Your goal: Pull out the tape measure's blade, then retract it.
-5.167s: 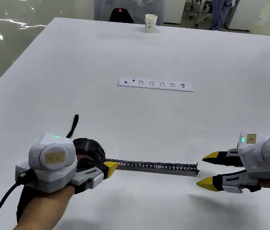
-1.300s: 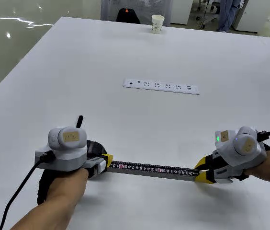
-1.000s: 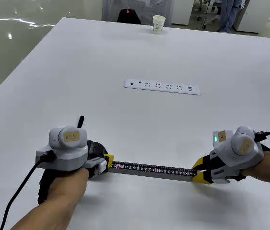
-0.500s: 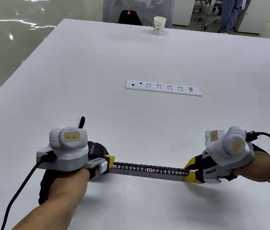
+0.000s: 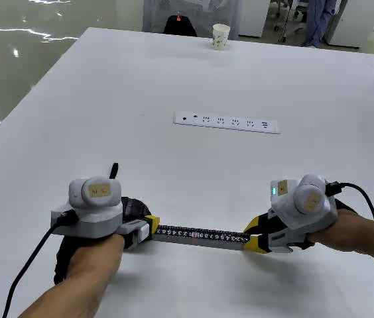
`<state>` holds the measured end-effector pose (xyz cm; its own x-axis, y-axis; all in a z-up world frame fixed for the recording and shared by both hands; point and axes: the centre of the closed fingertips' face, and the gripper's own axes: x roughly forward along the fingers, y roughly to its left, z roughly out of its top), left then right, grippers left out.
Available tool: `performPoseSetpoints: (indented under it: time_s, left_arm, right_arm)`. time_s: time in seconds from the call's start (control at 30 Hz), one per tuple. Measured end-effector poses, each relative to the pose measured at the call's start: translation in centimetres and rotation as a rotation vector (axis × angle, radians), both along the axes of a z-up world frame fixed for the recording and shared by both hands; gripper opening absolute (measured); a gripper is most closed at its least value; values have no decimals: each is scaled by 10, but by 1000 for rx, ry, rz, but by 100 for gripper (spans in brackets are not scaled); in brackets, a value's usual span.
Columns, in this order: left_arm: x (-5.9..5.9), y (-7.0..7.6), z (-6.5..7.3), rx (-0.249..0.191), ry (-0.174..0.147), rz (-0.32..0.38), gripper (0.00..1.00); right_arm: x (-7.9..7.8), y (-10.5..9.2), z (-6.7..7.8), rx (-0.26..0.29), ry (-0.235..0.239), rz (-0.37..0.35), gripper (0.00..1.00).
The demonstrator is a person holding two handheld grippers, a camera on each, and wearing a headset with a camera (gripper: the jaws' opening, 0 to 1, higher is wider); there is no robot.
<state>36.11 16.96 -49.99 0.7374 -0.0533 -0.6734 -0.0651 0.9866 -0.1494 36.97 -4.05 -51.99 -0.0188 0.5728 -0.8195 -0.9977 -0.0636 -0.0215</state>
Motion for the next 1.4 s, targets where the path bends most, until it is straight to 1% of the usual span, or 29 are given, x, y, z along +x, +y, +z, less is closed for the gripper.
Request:
performPoseSetpoints:
  time_s: [0.77, 1.03, 1.4]
  left_arm:
    - [-1, -1, -1, -14, 2, 3, 60]
    - [-1, -1, -1, -16, 4, 2, 60]
    - [-1, -1, -1, -19, 5, 2, 60]
  right_arm:
    - [-3, 38, -2, 22, -9, 17, 10]
    - [-4, 50, -2, 31, -3, 22, 10]
    - [-5, 71, -3, 45, -4, 36, 10]
